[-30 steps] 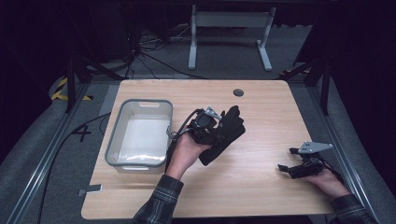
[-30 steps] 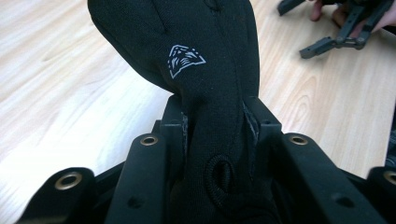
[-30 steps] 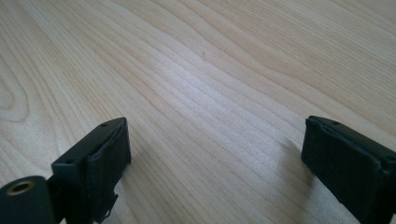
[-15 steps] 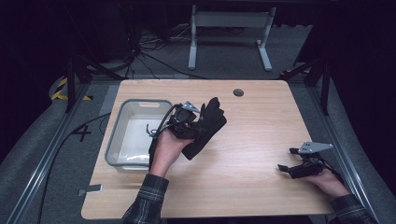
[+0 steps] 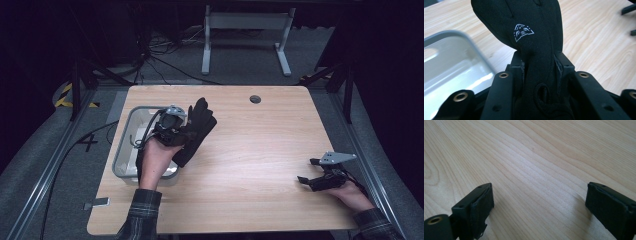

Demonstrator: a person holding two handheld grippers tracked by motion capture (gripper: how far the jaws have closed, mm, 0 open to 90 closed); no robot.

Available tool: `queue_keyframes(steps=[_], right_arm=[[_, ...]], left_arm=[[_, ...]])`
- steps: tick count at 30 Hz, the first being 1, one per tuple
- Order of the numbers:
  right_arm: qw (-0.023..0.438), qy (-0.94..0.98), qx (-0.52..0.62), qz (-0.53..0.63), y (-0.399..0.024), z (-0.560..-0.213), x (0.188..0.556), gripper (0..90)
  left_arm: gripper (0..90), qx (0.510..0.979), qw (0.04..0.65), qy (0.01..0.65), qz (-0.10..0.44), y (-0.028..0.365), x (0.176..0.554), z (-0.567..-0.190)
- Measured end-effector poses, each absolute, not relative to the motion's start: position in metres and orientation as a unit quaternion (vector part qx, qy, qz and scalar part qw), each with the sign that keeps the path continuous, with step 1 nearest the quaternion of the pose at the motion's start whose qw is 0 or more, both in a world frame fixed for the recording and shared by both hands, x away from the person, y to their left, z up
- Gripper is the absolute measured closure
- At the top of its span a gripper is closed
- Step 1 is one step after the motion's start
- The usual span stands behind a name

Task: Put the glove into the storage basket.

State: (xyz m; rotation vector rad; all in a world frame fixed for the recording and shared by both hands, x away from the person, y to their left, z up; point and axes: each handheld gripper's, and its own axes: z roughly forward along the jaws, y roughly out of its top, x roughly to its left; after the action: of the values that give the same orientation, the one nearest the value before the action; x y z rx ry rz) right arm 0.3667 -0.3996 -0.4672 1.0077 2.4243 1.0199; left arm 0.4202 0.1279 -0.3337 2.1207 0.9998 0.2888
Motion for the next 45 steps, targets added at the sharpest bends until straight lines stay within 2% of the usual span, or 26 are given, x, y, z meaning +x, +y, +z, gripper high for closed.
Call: queue_keyframes(steps=[12,35,38,41,42,43,44,45], right_arm=[[0.163,0.849,0.354,0.357,-0.399,-0.467,0.367,8.7],[0.163,0.849,0.354,0.357,-0.399,-0.467,0.367,8.7],[0.163,0.849,0.354,0.357,-0.399,-0.467,0.367,8.7],[0.163,0.849,0.354,0.357,-0.399,-0.467,0.367,8.7],[0.163,0.849,0.354,0.357,-0.399,-0.467,0.367,8.7],[0.163,0.849,0.354,0.357,-0.399,-0.467,0.367,8.7],[0.163,0.849,0.354,0.357,-0.399,-0.467,0.367,8.7],[0.163,0.849,0.354,0.357,-0.399,-0.467,0.367,8.7]], left_arm=[[66.7,0.801,0.376,0.447,0.128,0.185,0.421,-0.352],[64.7,0.802,0.317,0.492,0.119,0.206,0.438,-0.393],[59.5,0.801,0.304,0.500,0.125,0.206,0.440,-0.396],[44.5,0.793,0.298,0.516,0.125,0.209,0.441,-0.398],[40.9,0.793,0.298,0.516,0.125,0.209,0.441,-0.398],[40.9,0.788,0.300,0.521,0.132,0.209,0.442,-0.398],[33.2,0.786,0.299,0.524,0.136,0.210,0.441,-0.397],[32.2,0.786,0.299,0.524,0.136,0.210,0.441,-0.397]])
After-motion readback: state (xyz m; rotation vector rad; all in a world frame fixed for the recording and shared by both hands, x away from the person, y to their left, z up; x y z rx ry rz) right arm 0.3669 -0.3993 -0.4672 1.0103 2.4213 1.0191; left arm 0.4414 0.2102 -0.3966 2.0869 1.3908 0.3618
